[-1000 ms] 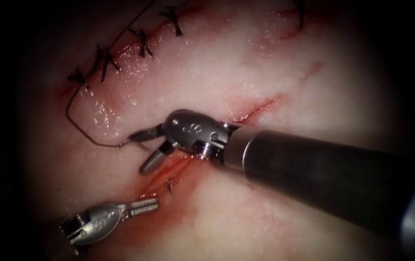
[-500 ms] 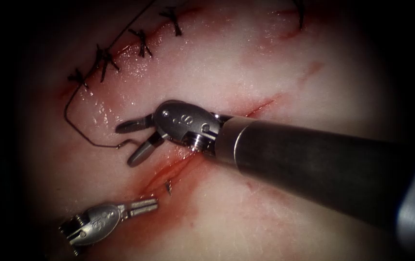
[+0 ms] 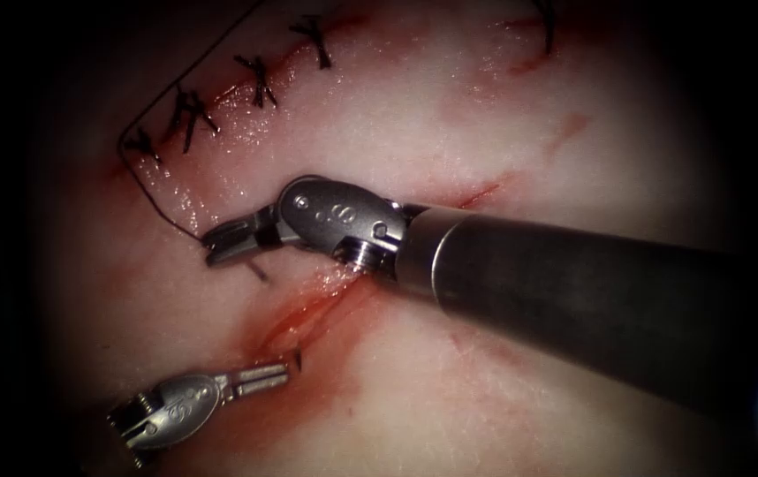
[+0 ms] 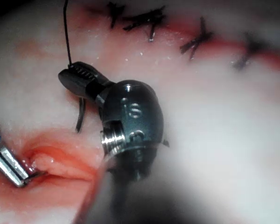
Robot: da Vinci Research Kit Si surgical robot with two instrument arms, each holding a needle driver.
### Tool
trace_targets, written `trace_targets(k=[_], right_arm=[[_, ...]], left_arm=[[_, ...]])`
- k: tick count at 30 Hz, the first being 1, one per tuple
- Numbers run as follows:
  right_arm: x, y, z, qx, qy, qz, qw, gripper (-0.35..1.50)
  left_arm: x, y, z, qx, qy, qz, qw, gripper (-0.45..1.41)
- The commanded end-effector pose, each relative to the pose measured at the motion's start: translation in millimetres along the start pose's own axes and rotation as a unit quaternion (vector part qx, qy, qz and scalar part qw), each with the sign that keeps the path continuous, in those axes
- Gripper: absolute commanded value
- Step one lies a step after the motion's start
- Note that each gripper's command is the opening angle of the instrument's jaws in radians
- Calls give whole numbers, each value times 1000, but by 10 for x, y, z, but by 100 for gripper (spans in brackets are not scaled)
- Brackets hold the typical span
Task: Wound Closure
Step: Throw needle through flesh above incision with right hand
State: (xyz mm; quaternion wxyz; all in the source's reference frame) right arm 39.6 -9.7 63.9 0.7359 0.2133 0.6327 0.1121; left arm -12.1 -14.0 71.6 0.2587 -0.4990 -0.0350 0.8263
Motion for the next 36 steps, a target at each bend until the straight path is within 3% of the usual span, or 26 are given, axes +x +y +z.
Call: trace_targets(k=[1, 6, 10, 14, 18, 25, 33, 36], right_arm=[[-5, 9, 8, 2, -7, 9, 1000, -35], [-14, 8, 6, 12, -23, 30, 999, -35], [-17, 3, 4, 23, -22, 92, 995, -35], [-22, -5, 1, 29, -30, 193, 980, -35], [-27, -10, -2, 36, -57, 229, 971, -35], [-40, -29, -1, 82, -66, 293, 950, -35], [-47, -41, -9, 96, -69, 310, 943, -35], [-44, -34, -8, 78, -57, 288, 953, -35]], left_arm=[[-3, -2, 8, 0, 1, 0, 1000, -22], [-3, -2, 7, -1, 1, 0, 1000, -22], [-3, -2, 7, -1, 1, 0, 1000, -22], [-2, -2, 7, -1, 1, 0, 1000, -22], [-3, -3, 7, -1, 1, 0, 1000, -22], [-3, -3, 7, -2, 1, 0, 1000, -22], [-2, -4, 6, -2, 1, 0, 1000, -22], [-1, -3, 6, -1, 0, -1, 1000, -20]])
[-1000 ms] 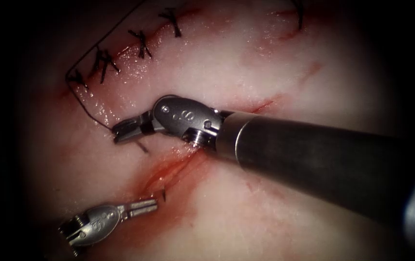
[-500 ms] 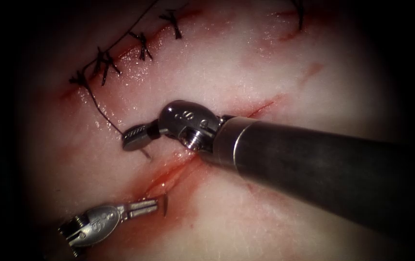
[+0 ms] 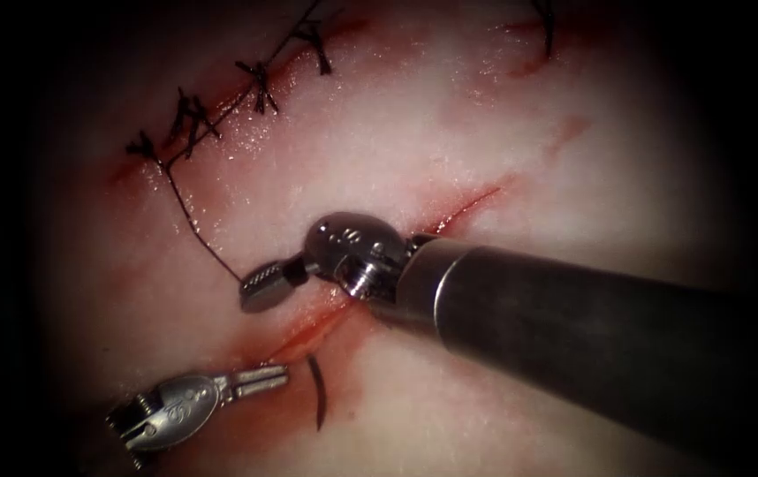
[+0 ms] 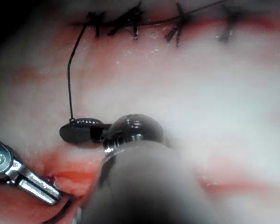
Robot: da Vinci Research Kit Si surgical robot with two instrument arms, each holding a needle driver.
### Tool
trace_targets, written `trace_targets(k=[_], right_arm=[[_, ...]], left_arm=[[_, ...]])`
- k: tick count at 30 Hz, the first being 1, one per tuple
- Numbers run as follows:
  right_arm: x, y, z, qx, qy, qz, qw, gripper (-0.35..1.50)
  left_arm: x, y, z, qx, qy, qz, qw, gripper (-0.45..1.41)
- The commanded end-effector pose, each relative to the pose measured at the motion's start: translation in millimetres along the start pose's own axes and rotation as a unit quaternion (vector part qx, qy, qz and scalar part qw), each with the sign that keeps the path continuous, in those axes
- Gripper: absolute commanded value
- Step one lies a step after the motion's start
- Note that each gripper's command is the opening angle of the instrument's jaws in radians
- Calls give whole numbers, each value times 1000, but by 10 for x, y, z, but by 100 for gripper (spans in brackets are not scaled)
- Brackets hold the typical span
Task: Wound Closure
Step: Throw needle through flesh above incision with right hand
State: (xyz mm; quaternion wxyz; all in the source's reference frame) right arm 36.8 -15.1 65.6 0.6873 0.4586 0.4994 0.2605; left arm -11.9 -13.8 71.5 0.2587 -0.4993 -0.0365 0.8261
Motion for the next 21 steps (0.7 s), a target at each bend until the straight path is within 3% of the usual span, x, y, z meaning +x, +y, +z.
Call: trace_targets(k=[1, 2, 5, 6, 7, 8, 10, 11, 21], right_arm=[[12, 12, 2, -5, 34, -40, 999, 5], [12, 12, 2, -5, 34, -40, 999, 5], [20, 16, -6, -10, 53, -49, 997, 49], [24, 18, -13, -15, 55, -66, 996, 66], [24, 18, -13, -15, 55, -66, 996, 66], [29, 21, -22, -19, 57, -73, 996, 69], [31, 23, -27, -20, 59, -79, 995, 69], [36, 27, -38, -29, 64, -100, 992, 78], [49, 37, -80, -53, 112, -112, 986, 74]], left_arm=[[0, 2, 6, 1, 0, 3, 1000, -6], [0, 2, 6, 1, 0, 3, 1000, -6], [4, 11, 3, 13, 15, 39, 999, 12], [6, 17, -1, 20, 43, 49, 998, 25], [6, 17, -1, 20, 43, 49, 998, 25], [8, 21, -4, 30, 82, 73, 994, 42], [8, 22, -5, 38, 94, 87, 991, 44], [8, 23, -8, 49, 110, 106, 987, 51], [11, 32, -5, 92, 138, 178, 970, 52]])
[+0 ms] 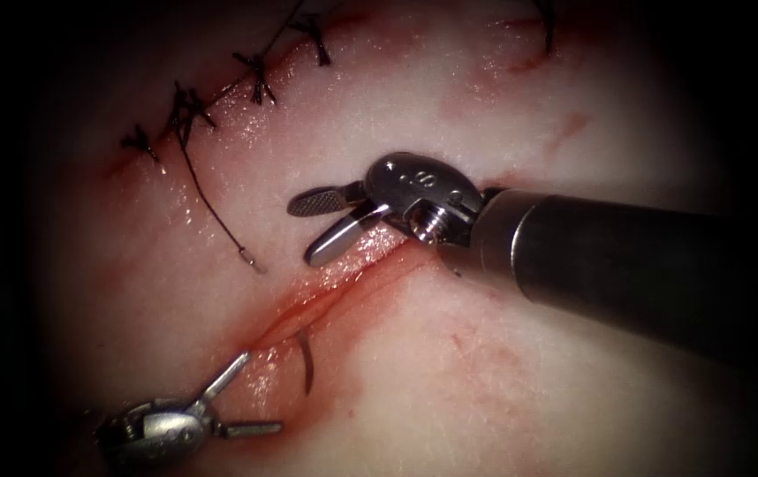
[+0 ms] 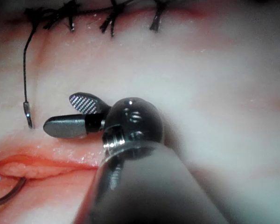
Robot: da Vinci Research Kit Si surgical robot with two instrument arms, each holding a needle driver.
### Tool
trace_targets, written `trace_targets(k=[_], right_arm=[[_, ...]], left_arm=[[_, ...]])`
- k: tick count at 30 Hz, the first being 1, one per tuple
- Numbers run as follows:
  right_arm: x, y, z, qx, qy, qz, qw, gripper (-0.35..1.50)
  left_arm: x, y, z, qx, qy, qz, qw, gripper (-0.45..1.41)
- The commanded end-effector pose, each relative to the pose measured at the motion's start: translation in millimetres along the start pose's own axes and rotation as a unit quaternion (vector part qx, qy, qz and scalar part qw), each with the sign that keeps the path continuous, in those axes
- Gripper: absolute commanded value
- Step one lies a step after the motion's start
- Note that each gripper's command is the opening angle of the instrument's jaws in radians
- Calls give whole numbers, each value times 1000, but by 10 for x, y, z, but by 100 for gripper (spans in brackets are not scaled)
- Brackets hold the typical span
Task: Wound Closure
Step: Throw needle through flesh above incision with right hand, then pull needle through skin with left gripper
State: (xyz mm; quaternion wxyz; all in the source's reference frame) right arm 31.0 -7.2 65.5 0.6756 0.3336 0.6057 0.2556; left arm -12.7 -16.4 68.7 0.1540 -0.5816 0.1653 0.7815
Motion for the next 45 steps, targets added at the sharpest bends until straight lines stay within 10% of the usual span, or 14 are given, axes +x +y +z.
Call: trace_targets(k=[1, 45], right_arm=[[3, 10, 4, -3, 5, 0, 1000, 74], [-15, 9, 4, -30, 25, -6, 999, 52]], left_arm=[[-5, 1, 9, 2, -1, 5, 1000, 51], [2, -12, 78, 92, -33, 28, 995, 15]])
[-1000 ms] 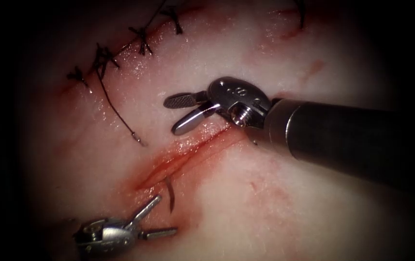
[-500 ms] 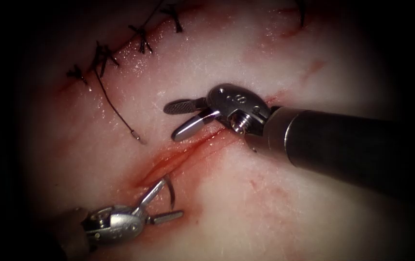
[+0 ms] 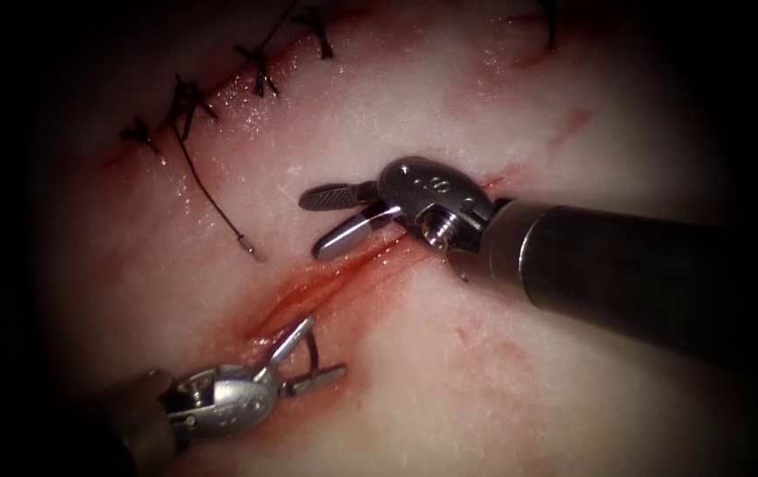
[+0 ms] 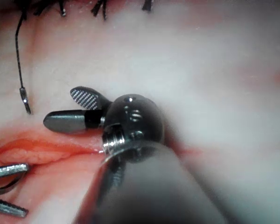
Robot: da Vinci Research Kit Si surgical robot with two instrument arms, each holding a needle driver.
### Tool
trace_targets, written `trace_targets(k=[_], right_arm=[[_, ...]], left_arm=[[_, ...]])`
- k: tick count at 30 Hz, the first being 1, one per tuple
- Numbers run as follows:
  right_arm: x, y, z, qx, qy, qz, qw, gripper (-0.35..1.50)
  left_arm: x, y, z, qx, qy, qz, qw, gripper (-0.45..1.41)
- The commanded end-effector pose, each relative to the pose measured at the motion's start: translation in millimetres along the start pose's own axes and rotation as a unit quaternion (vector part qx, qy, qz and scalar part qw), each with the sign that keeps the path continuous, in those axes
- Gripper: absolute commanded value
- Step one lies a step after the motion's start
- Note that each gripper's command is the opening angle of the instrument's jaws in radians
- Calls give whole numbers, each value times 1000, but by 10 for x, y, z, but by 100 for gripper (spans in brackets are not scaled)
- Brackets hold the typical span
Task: Wound Closure
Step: Pull needle through skin with left gripper
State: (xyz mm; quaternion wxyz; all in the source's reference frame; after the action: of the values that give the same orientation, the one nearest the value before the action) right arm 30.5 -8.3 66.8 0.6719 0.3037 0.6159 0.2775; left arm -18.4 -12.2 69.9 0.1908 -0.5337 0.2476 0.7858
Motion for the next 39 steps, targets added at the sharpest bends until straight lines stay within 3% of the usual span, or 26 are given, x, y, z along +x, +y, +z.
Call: trace_targets(k=[1, 2, 3, 5, 8, 9, 10, 12, 13, 14, 17, 20, 23, 26, 29, 30, 35, 39], right_arm=[[2, 6, 7, -1, 1, 0, 1000, 42], [2, 6, 7, -2, 1, 0, 1000, 32], [3, 6, 5, -5, 1, -25, 1000, 2], [6, 5, 1, -18, 4, -47, 999, -33], [12, 3, -3, -35, 3, -64, 997, -35], [18, 2, -5, -45, 2, -73, 996, -6], [18, 2, -5, -45, 2, -73, 996, -6], [28, -1, -7, -54, 2, -78, 996, 57], [28, -1, -7, -54, 2, -78, 996, 57], [31, -2, -7, -54, 1, -87, 995, 81], [38, -3, -6, -54, 1, -108, 993, 125], [40, -3, -4, -56, 1, -130, 990, 138], [40, -3, -2, -51, 1, -148, 988, 140], [36, -5, -2, -26, 5, -157, 987, 113], [29, -11, -2, -17, 7, -162, 987, 44], [29, -11, -2, -17, 7, -162, 987, 44], [26, -15, -4, -12, 0, -158, 987, 42], [18, -21, -7, -5, -14, -151, 988, 39]], left_arm=[[-4, 1, 8, 0, 1, 0, 1000, 12], [-5, 1, 8, -1, 1, 0, 1000, 7], [-6, -2, 8, -5, 6, 3, 1000, -12], [-8, -7, 6, -23, 27, -2, 999, -45], [-9, -12, 3, -35, 40, -24, 998, -45], [-9, -13, 2, -42, 47, -45, 997, -45], [-9, -13, 2, -42, 47, -45, 997, -45], [-8, -12, -2, -54, 58, -91, 993, -45], [-8, -12, -2, -54, 58, -91, 993, -45], [-6, -11, -3, -59, 61, -112, 990, -45], [4, -6, -7, -74, 64, -142, 985, -45], [16, -1, -11, -93, 68, -186, 976, -45], [30, 2, -15, -113, 69, -224, 966, -45], [44, 2, -19, -130, 74, -269, 951, -45], [60, 0, -25, -149, 75, -346, 923, -45], [60, 0, -25, -149, 75, -346, 923, -45], [77, 1, -36, -191, 86, -418, 884, -45], [90, 2, -46, -211, 94, -431, 872, -45]])
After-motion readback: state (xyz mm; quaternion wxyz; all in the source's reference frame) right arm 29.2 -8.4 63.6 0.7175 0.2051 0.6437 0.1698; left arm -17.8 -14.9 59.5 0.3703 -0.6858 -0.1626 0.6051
